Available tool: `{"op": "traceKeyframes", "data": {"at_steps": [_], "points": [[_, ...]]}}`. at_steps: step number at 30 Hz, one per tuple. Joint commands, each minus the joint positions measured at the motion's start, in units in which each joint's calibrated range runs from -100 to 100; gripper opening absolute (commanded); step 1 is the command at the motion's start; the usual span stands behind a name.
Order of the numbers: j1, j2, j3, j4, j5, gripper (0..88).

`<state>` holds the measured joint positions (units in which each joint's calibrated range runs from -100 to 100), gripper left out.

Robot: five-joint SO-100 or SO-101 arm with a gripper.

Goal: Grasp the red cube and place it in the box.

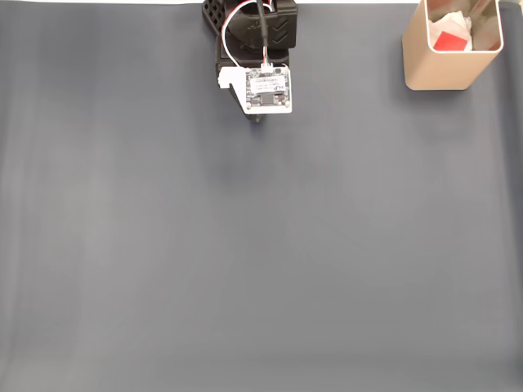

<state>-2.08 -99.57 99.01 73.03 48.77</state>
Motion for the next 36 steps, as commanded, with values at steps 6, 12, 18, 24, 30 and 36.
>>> {"op": "traceKeyframes", "data": {"at_steps": [6, 12, 18, 24, 30, 36], "points": [[-0.2, -0.3, 0.8, 2.8, 0.0, 0.0], [-0.6, -0.3, 0.8, 2.8, 0.2, 0.0], [-0.6, -0.3, 0.8, 2.8, 0.2, 0.0], [-0.6, -0.3, 0.8, 2.8, 0.2, 0.0], [-0.6, -0.3, 0.8, 2.8, 0.2, 0.1], [-0.6, -0.3, 0.8, 2.8, 0.2, 0.1]]}}
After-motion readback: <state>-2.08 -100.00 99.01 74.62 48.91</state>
